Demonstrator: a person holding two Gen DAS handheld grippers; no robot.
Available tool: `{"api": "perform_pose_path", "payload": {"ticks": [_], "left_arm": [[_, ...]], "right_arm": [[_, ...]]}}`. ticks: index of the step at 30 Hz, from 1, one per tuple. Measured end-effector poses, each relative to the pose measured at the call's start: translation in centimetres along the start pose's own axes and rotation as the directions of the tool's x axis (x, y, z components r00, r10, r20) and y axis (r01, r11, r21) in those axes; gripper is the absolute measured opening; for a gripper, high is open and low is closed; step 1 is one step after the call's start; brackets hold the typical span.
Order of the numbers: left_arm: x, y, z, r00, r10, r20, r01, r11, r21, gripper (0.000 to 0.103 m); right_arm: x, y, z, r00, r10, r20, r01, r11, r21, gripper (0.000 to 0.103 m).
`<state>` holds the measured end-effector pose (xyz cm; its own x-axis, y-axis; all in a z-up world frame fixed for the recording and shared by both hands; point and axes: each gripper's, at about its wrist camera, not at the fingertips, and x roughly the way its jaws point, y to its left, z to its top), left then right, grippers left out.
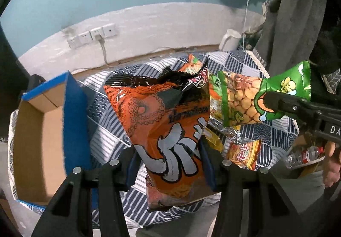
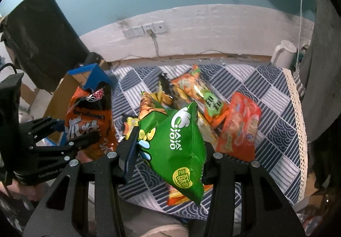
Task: Organize snacks
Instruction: 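Carry both bags to the cardboard box and release them inside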
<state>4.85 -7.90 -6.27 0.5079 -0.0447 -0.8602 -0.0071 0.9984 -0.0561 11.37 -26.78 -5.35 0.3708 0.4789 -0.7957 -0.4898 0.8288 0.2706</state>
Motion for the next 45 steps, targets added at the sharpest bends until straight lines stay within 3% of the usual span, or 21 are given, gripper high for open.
{"api": "perform_pose_path", "payload": {"ticks": [11, 21, 28, 35, 45], "left_arm": [[-3.1, 4.6, -0.6, 0.998, 0.028, 0.056, -0.024, 0.997, -0.080, 0.051], [-5.3, 11.5, -1.8, 0.995, 0.063, 0.081, -0.045, 0.978, -0.204, 0.051], [-6.0, 17.1, -3.0, 0.991, 0.108, 0.084, -0.078, 0.950, -0.303, 0.051], [-5.8, 23.3, -4.7, 0.983, 0.175, 0.053, -0.138, 0.901, -0.411, 0.051], [-4.4, 28.0, -6.8, 0.969, 0.246, -0.013, -0.223, 0.856, -0.466, 0.051]], "right_arm": [[0.6, 4.6, 1.8, 0.996, 0.084, 0.005, -0.084, 0.996, -0.034, 0.045], [3.1, 11.5, 4.4, 0.987, 0.160, -0.033, -0.162, 0.983, -0.085, 0.045], [5.4, 16.2, 5.4, 0.980, 0.185, -0.072, -0.193, 0.973, -0.126, 0.045], [7.9, 21.5, 6.5, 0.978, 0.177, -0.110, -0.195, 0.963, -0.186, 0.045], [12.3, 27.5, 6.7, 0.970, 0.149, -0.192, -0.196, 0.947, -0.256, 0.045]]}}
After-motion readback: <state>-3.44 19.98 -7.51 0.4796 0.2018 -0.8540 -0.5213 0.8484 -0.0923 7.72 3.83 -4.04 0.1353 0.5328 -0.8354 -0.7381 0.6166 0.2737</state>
